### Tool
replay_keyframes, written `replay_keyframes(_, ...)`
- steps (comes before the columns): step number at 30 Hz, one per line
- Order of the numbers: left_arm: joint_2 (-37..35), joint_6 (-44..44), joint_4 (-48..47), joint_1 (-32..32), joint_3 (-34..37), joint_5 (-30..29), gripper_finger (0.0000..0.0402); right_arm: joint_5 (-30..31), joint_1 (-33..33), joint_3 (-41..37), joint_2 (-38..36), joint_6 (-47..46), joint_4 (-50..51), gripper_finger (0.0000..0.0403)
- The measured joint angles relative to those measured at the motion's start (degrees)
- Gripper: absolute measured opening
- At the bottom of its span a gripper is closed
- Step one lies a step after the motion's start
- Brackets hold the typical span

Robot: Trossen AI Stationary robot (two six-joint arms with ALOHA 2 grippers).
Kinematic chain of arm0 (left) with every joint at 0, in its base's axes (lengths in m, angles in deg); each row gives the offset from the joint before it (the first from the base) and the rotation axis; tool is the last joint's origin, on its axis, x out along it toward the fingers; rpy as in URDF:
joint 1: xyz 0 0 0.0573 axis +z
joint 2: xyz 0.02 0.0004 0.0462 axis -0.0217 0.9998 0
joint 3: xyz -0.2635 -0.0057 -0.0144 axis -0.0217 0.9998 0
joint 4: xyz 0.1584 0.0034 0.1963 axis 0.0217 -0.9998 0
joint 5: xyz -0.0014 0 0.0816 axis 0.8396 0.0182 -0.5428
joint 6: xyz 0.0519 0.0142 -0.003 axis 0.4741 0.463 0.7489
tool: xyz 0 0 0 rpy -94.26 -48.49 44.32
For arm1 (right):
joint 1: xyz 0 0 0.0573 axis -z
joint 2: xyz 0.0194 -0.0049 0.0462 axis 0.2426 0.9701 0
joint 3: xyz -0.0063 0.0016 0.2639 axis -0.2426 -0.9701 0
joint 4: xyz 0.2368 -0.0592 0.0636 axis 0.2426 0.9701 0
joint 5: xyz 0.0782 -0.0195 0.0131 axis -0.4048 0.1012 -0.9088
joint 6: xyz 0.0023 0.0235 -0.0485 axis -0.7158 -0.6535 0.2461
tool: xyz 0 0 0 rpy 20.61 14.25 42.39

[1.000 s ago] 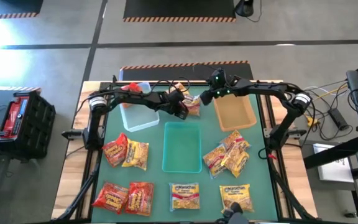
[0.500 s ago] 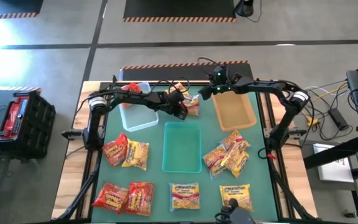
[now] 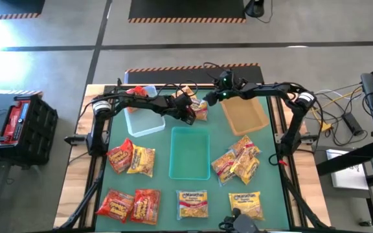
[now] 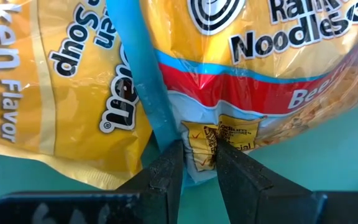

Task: Sort Maruchan noodles
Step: Put the blue noodle pack into the orange bin

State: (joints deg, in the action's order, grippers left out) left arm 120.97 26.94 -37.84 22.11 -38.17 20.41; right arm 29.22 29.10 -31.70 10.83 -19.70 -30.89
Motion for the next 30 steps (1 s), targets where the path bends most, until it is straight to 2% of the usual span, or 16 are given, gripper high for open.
replay_keyframes(13,0.1,-1.3,1.4,-0.1,0.1,-1.1,0.0077,-0.9,-3.6,0.0,0.0,0.5,0.9,0.0201)
replay_keyframes(17,0.1,-2.4,1.7,-0.1,0.1,-1.1,0.0077,-0.9,-4.0,0.0,0.0,2.3,2.9,0.0189)
replay_keyframes(22,0.1,-3.2,2.6,0.0,0.1,-1.3,0.0077,-1.0,-4.3,0.0,0.0,4.0,4.6,0.0146)
replay_keyframes(30,-0.3,-4.5,3.0,0.0,0.1,-1.3,0.0077,-0.7,-4.2,0.0,0.1,4.1,5.0,0.0020)
